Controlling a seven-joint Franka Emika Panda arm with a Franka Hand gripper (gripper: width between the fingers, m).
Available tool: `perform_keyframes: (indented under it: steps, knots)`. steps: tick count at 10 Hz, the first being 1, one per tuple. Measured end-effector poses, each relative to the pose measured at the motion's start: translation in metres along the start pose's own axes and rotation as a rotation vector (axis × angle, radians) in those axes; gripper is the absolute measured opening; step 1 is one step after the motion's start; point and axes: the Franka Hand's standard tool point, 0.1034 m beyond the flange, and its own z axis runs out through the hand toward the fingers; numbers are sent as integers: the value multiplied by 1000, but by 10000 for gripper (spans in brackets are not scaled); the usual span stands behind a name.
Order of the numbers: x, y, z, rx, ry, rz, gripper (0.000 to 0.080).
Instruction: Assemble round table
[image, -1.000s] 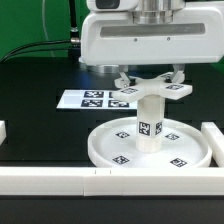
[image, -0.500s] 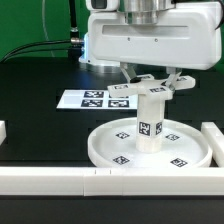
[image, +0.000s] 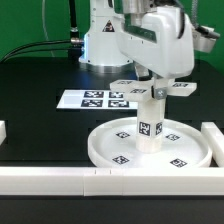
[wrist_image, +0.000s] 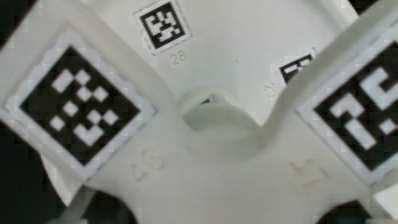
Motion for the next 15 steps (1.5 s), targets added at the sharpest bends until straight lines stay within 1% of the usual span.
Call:
perform_keyframes:
  steps: [4,6,7,8,10,11,14,15]
  knots:
    - [1,0,0,7,-20,224,452]
    - [1,0,0,8,-20,217,452]
    - [0,-1,0,9,-21,213,600]
    - [-2,-3,-10,16,-34,197,637]
    - [-6,-9,-33,43,-43,171,647]
    - [-6,-12,-37,50,-46,154,647]
    - [-7,-11,-33,47,-45,92,649]
    - [-6,-9,-30,37,-35,-77,649]
